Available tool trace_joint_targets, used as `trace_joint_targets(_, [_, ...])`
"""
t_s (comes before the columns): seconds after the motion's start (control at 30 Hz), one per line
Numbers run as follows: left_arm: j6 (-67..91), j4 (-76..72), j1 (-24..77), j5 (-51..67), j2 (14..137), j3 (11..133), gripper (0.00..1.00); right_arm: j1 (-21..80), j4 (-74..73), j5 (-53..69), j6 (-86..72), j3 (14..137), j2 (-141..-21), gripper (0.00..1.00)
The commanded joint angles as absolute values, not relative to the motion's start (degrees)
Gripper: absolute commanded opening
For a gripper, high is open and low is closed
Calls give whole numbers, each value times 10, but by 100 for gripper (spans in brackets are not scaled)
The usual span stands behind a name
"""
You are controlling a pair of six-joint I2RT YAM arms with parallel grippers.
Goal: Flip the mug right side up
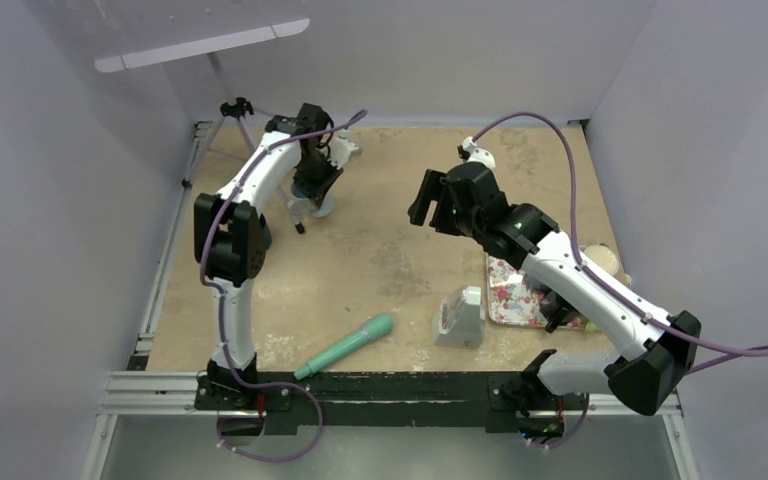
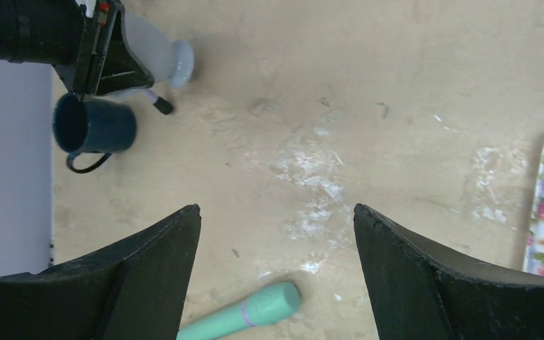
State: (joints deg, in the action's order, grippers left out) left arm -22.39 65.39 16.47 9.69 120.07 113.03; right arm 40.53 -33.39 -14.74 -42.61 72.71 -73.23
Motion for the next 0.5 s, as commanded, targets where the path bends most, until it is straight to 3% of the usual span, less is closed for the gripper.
trace_joint_targets(0.0, [-297,667,189,14,1227,1176,0,406,-399,-216,-448,740,-712,83])
trace_joint_targets(0.3, [-327,635,198,-20,1260,1144,2,394,-632,-389,-618,750,-735,86])
trace_joint_targets(0.47, [-329,646,198,-3,1252,1139,40,316,-644,-398,-625,690,-727,89])
